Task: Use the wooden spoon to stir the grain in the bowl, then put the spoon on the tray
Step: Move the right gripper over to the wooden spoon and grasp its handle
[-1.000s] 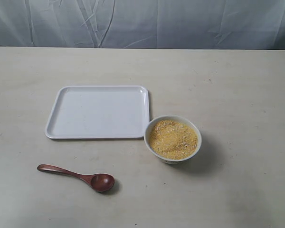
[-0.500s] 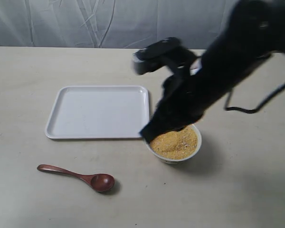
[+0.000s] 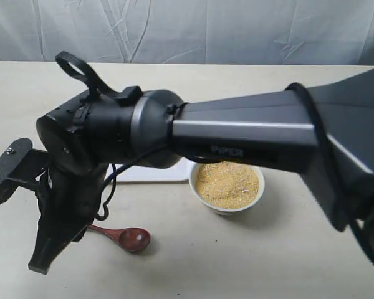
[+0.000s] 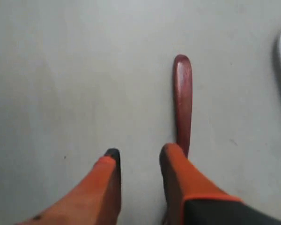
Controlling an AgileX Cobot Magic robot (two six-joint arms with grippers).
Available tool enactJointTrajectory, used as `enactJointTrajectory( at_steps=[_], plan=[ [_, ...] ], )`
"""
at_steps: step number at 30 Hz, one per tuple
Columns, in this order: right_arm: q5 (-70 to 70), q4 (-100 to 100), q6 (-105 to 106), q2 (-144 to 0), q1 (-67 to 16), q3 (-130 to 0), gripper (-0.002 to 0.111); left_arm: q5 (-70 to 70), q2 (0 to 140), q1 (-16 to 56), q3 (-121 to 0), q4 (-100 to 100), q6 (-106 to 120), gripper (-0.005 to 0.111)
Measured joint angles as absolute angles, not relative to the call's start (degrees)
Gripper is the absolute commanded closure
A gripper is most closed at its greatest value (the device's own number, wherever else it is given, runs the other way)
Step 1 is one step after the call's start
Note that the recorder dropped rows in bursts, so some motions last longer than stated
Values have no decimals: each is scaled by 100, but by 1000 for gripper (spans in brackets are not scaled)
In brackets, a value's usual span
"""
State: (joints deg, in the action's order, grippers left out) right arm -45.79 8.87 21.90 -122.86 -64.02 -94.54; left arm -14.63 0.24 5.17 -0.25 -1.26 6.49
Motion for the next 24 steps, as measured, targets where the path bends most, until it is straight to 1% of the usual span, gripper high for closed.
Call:
enactJointTrajectory(
  at_steps=[3, 7, 9, 11, 12, 13, 15, 16, 20, 24],
  plan=[
    [-4344, 758, 2202, -12591, -6402, -9654, 76, -1463, 24, 517, -25, -126, 649, 107],
    [-4185, 378, 2137, -12856, -6402, -9663, 65, -1463, 24, 517, -25, -126, 649, 107],
    [-4080, 169, 1910, -12996, -6402, -9663, 66, -1463, 24, 517, -25, -126, 649, 107],
    [-4059, 63, 1800, -13082, -6402, -9663, 72, -1463, 24, 517, -25, -126, 649, 107],
    [-4059, 45, 1787, -13096, -6402, -9663, 78, -1463, 24, 517, -25, -126, 649, 107],
    [-4059, 32, 1773, -13104, -6402, -9663, 85, -1463, 24, 517, -25, -126, 649, 107],
    [-4059, 0, 1760, -13110, -6402, -9663, 106, -1463, 24, 517, -25, -126, 649, 107],
    [-4071, 0, 1744, -13110, -6402, -9663, 108, -1463, 24, 517, -25, -126, 649, 107],
    [-4269, -89, 1420, -12993, -6402, -9663, 108, -1463, 24, 517, -25, -126, 649, 107],
    [-4783, -173, 712, -12491, -6249, -9663, 108, -1463, 24, 517, -25, -126, 649, 107]
  ],
)
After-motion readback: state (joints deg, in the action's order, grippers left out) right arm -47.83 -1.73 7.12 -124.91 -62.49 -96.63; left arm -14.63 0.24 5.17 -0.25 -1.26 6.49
